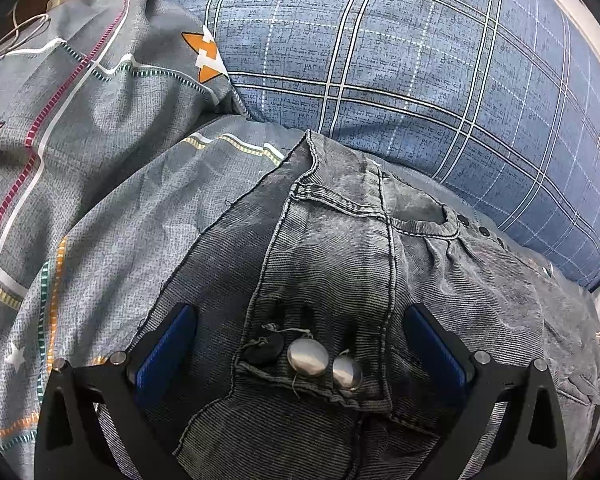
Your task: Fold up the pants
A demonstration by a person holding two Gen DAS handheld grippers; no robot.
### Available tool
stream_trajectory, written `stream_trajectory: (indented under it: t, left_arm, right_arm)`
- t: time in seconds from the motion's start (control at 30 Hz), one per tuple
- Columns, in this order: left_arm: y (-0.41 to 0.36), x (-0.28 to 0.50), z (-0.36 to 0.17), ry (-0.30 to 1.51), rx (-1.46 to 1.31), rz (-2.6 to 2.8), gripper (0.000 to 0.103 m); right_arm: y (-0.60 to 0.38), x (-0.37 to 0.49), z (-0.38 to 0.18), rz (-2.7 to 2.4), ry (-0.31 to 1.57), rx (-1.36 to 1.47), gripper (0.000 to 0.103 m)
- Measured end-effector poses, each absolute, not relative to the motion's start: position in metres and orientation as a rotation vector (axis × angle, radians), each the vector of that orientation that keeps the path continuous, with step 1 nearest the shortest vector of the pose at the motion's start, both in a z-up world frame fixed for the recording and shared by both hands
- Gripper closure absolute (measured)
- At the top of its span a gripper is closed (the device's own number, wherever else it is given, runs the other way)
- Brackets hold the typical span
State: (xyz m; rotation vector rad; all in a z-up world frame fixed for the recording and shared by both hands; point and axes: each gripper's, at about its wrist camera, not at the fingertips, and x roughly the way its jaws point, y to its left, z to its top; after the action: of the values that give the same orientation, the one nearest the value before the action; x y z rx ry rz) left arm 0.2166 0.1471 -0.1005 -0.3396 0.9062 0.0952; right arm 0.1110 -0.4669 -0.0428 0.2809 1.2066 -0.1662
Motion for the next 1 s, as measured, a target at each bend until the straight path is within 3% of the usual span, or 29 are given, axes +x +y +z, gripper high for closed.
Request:
stream_trajectory:
  t: [0.03,0.1,0.2,0.37,0.4,0.43,0.47,0.5,0.67,0.7,0.77,0.8,0.87,1.0]
  left_arm:
    - [0.147,0.217,-0.101,0.908,-0.336,0.097,0.000]
    - [0.146,0.218,-0.100,0.909,-0.330,0.101,0.000]
    - [0.146,0.218,-0.100,0.908,-0.331,0.100,0.000]
    - [0.146,0.218,-0.101,0.909,-0.325,0.104,0.000]
    - [0.145,0.219,-0.101,0.911,-0.318,0.106,0.000]
    - [0.145,0.219,-0.102,0.913,-0.313,0.107,0.000]
    - [0.145,0.220,-0.102,0.913,-0.312,0.107,0.000]
    - [0.145,0.219,-0.102,0.913,-0.314,0.106,0.000]
    - [0.144,0.220,-0.103,0.916,-0.302,0.113,0.000]
    - [0.144,0.220,-0.103,0.917,-0.300,0.112,0.000]
    - [0.144,0.220,-0.103,0.918,-0.299,0.114,0.000]
    - [0.144,0.221,-0.103,0.918,-0.298,0.114,0.000]
    - [0.145,0.220,-0.103,0.916,-0.303,0.112,0.000]
    - [0.144,0.221,-0.103,0.918,-0.298,0.114,0.000]
  right_arm:
    - [-0.471,0.111,-0.037,-0.167,1.179,0.303,0.038]
    - [-0.480,0.114,-0.022,-0.175,1.112,0.346,0.029]
    - [-0.492,0.138,-0.019,-0.207,1.055,0.423,0.028]
    - [-0.477,0.194,-0.049,-0.201,1.130,0.373,0.029]
    - [-0.468,0.203,-0.058,-0.212,1.159,0.322,0.039]
    - [-0.461,0.213,-0.069,-0.223,1.202,0.275,0.054]
    - [-0.458,0.218,-0.077,-0.242,1.235,0.244,0.078]
    - [-0.455,0.220,-0.076,-0.282,1.220,0.198,0.089]
    - [-0.445,0.224,-0.035,-0.373,1.032,0.049,0.089]
    - [-0.444,0.226,-0.031,-0.386,1.000,0.043,0.089]
    - [-0.442,0.235,-0.044,-0.418,1.009,0.021,0.075]
    - [-0.442,0.244,-0.060,-0.408,1.103,0.017,0.055]
    - [-0.438,0.234,-0.073,-0.406,1.146,0.020,0.052]
    - [-0.417,0.186,-0.030,-0.402,0.937,0.067,0.052]
